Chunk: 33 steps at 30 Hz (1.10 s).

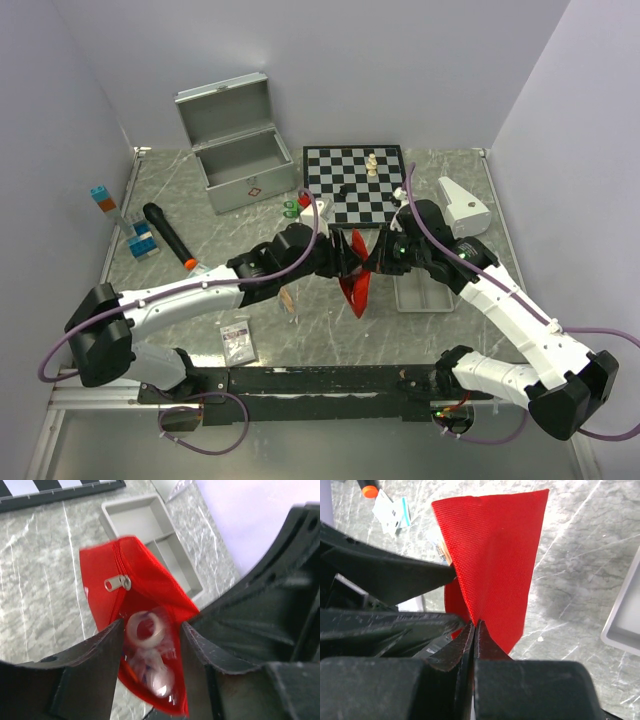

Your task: Organize the medicine kit

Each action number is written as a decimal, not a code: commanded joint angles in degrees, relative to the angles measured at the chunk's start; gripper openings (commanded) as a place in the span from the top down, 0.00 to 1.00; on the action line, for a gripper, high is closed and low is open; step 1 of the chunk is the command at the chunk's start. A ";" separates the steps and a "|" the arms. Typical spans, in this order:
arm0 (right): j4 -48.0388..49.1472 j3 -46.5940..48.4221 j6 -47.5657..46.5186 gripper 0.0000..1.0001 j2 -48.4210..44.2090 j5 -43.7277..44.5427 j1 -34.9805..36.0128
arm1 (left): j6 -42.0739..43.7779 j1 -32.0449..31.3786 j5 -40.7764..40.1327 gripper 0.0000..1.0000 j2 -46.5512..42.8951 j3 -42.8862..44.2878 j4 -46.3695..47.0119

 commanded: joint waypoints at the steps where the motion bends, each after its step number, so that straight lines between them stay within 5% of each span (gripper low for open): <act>1: 0.36 3.14 -0.86 1.00 0.00 1.84 -0.41 | 0.80 -0.47 0.47 0.46 -4.46 0.95 -2.14; 5: 0.62 2.88 -1.74 1.00 -0.18 2.46 -0.41 | 0.53 -0.38 -0.76 0.50 -7.45 -1.33 -2.68; 22: -0.79 3.84 -3.68 1.00 -1.06 1.06 -0.41 | 0.01 -0.47 15.50 0.99 -2.98 -5.21 9.80; 33: -0.87 4.29 -1.92 1.00 -2.55 -1.23 -0.41 | -1.13 -0.47 9.97 0.99 4.58 -2.31 7.35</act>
